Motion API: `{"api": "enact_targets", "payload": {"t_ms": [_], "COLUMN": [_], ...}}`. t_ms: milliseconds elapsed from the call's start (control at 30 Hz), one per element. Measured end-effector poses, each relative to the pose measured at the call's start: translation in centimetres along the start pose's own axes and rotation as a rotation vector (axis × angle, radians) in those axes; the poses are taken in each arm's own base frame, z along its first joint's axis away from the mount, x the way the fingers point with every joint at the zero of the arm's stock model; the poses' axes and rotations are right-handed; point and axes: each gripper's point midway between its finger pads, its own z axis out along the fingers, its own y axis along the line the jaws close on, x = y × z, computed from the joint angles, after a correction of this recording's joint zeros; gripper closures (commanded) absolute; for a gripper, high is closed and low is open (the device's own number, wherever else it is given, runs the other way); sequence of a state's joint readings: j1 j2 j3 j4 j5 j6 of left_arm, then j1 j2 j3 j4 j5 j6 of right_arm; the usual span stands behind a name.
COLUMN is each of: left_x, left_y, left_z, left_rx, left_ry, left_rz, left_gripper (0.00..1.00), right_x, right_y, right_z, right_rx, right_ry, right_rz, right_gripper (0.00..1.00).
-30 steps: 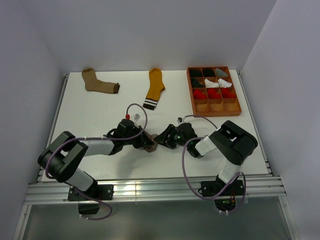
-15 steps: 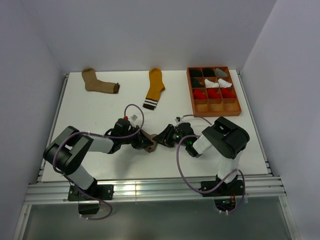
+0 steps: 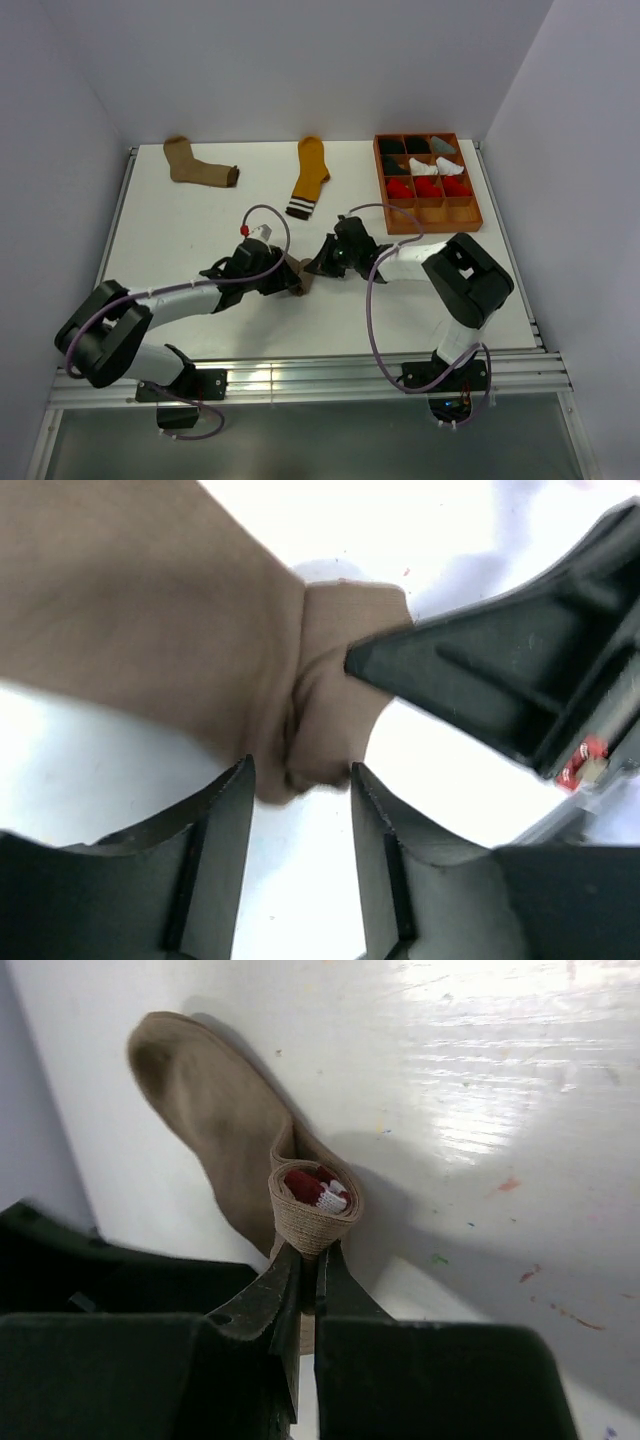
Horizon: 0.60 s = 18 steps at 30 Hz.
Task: Roll the socks
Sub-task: Roll the sock at the center of the board.
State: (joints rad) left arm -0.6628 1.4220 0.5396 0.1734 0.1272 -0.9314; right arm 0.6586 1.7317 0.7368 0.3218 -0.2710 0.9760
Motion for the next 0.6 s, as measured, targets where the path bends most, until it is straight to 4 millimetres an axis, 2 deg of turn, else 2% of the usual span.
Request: {"api": "enact_targets", "payload": {"t_ms": [200,367,600], "left_x": [0.5,1.4,2.0], "left_y": [-1.7,-3.6,-4.7], "left_z": [-1.7,-2.6,-2.0], "left_rx": [-0.09,-0.122,-0.172], "left_ry": [-0.144,-0.258,-0.359], "left_rz": [0.185,0.379,0.599], "left_gripper": [0.47,0.47,0.47], "right_x": [-0.8,-0.7,0.0], "right_y": [0.0,-0.4,-1.1], "right_z": [-0.4,-0.7,-1.0], "right_rx": [0.159,0.256,0.323], "right_ry": [0.049,0.096,0.149], "right_rz": [-0.042,-0.063,-0.064], "right_gripper": [1.0,1.0,1.0]}}
